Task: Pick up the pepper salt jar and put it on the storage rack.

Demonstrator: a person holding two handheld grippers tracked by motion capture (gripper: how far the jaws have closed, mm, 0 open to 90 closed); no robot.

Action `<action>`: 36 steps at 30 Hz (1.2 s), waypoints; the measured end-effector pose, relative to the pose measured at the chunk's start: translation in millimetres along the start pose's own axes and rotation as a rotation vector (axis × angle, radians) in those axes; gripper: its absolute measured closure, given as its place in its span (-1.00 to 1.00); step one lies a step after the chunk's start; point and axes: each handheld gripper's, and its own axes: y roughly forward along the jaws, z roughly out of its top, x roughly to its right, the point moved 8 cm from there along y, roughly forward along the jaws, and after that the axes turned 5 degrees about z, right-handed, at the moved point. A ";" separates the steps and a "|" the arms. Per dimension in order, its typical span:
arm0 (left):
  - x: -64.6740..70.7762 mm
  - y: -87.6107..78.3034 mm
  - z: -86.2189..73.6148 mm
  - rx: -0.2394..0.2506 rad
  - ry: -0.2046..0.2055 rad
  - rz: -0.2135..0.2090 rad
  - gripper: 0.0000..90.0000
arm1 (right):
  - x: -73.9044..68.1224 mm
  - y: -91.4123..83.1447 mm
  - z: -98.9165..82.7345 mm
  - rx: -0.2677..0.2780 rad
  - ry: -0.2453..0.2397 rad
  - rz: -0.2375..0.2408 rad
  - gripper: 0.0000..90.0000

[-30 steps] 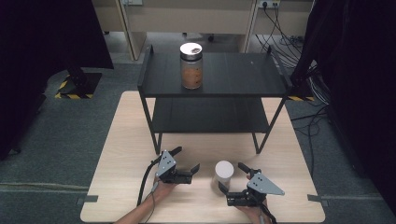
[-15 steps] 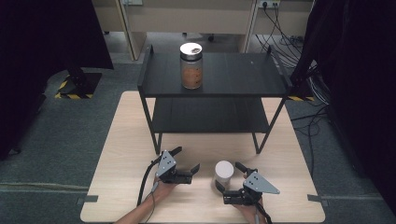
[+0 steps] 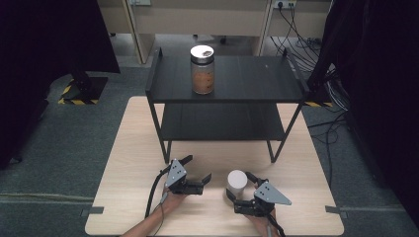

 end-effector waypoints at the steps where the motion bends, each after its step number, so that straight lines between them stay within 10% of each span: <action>1: 0.0 0.0 0.0 0.000 0.000 0.000 -1.00 | -0.3 0.7 -0.4 -0.003 -0.002 -0.001 -0.72; 13: -0.3 0.0 0.0 0.000 -0.002 0.000 -0.99 | -1.9 5.7 -1.2 -0.040 -0.030 0.020 -0.26; 36: 0.3 0.1 0.0 0.001 0.002 0.000 -0.99 | -4.9 -8.3 5.5 0.044 -0.052 -0.013 -0.22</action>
